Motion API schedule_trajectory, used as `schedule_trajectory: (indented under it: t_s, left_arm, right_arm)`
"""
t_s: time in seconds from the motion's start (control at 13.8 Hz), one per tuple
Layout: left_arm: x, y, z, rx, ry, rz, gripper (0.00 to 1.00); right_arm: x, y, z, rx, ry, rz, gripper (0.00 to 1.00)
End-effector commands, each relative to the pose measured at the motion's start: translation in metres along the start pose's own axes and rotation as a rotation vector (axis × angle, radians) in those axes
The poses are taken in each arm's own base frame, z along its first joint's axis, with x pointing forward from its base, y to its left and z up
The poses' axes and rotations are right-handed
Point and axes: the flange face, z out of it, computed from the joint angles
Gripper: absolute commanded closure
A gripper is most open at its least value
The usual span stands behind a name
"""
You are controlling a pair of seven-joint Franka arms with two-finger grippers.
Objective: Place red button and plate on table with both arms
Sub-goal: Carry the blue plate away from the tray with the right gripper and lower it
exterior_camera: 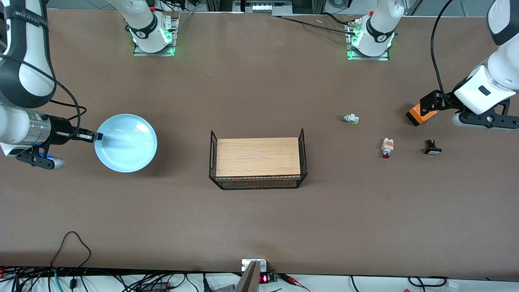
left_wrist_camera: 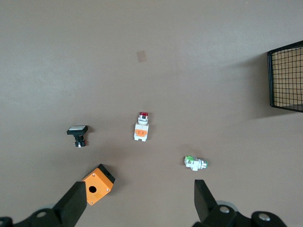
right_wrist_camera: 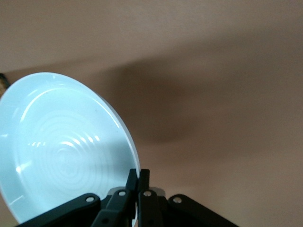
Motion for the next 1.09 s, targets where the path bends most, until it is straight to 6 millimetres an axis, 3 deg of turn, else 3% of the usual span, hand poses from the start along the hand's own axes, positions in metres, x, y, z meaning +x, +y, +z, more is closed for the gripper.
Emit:
schedule_trajectory:
  t_s: [0.0, 0.65, 1.02]
  left_arm:
    - [-0.007, 0.000, -0.001, 0.000, 0.004, -0.008, 0.00]
    - [-0.008, -0.001, 0.000, 0.000, -0.008, -0.009, 0.00]
    - [-0.008, -0.001, 0.000, 0.000, -0.010, -0.009, 0.00]
  right_arm:
    - [-0.017, 0.009, 0.031, -0.043, 0.029, -0.114, 1.00]
    - [-0.043, 0.081, 0.169, -0.059, 0.101, -0.267, 1.00]
    - [-0.036, 0.096, 0.205, -0.079, 0.108, -0.297, 1.00]
